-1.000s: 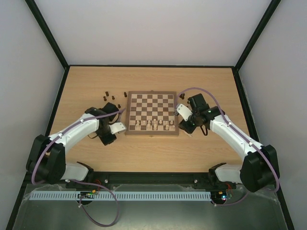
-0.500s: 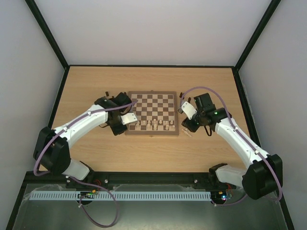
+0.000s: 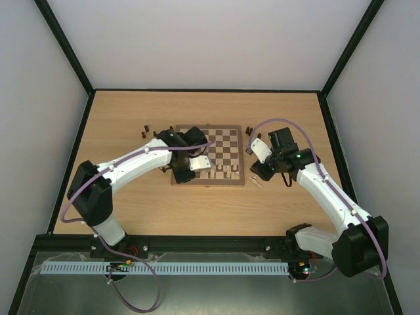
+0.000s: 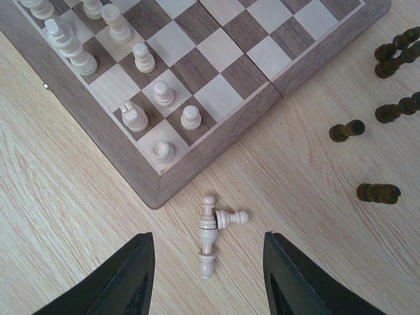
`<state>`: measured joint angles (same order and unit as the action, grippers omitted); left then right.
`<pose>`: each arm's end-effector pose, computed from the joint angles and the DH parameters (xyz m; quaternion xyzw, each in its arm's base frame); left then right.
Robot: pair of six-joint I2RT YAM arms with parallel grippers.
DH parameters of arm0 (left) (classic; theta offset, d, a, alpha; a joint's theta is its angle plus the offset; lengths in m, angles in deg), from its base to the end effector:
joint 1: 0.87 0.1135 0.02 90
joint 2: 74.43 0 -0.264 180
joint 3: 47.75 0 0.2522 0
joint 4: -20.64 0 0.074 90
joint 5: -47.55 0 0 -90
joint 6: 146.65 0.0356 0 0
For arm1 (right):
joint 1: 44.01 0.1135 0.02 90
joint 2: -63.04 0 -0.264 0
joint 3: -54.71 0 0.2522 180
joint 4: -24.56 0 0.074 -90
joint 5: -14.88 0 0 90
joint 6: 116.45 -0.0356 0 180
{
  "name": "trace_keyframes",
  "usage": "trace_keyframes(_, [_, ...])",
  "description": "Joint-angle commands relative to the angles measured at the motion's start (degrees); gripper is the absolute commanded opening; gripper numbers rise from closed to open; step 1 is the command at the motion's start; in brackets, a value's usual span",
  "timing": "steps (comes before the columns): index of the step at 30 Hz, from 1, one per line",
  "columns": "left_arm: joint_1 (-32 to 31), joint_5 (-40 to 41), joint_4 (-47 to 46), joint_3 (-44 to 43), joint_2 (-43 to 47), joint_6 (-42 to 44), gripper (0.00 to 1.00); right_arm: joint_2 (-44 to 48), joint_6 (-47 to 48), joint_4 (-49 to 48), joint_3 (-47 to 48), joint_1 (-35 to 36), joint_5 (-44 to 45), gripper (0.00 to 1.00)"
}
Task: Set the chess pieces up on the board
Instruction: Place the chess piece on the chessboard.
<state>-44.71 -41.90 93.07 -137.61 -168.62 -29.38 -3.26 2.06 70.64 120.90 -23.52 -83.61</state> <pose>0.2281 -0.2185 0.2511 0.5772 0.8084 -0.0119 0.1148 0.2246 0.0895 0.2759 -0.4088 0.8305 0.0425 0.3759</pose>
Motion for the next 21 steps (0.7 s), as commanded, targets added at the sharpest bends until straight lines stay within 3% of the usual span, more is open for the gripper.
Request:
trace_keyframes(1, [-2.41, 0.44, 1.09, -3.43, -3.30, -0.82, 0.06, 1.32, 0.62, 2.93, -0.46, -0.52, -0.90, 0.47])
trace_keyframes(21, [-2.99, 1.12, -2.64, -8.09, -13.69, 1.27, 0.04, 2.46, 3.46, 2.85, -2.39, -5.19, -3.39, 0.47])
